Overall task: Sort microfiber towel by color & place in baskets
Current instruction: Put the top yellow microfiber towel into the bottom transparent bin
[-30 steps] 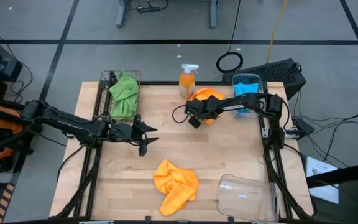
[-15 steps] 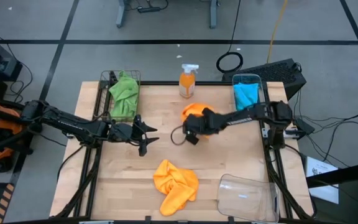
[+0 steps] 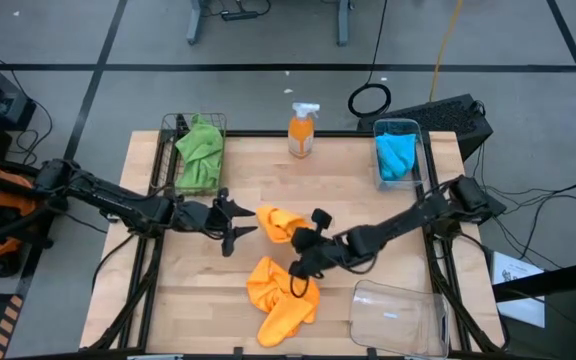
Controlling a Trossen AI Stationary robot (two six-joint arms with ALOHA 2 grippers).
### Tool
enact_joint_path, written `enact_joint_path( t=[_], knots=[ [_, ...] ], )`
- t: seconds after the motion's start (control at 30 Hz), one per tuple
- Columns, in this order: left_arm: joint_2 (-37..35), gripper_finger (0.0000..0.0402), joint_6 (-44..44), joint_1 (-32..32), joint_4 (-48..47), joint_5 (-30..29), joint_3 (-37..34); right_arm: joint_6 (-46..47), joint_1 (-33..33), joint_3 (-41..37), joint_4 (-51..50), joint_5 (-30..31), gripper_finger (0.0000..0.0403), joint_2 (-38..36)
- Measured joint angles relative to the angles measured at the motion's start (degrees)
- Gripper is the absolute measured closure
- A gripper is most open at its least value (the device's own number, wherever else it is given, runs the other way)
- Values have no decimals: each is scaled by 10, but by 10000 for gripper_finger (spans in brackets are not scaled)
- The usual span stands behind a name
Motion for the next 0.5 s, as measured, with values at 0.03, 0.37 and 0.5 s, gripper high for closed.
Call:
enact_joint_path(
  t=[0.03, 0.37, 0.5],
  knots=[
    [0, 202, 6, -4, 11, 1, 0, -1, 7, 0, 3, 9, 399, -4],
    [0, 202, 96, -58, 117, 33, 0, -41, 50, 0, 36, 71, 399, -55],
    [0, 202, 138, -80, 168, 20, 0, -76, 63, 0, 86, 71, 399, -61]
  ],
)
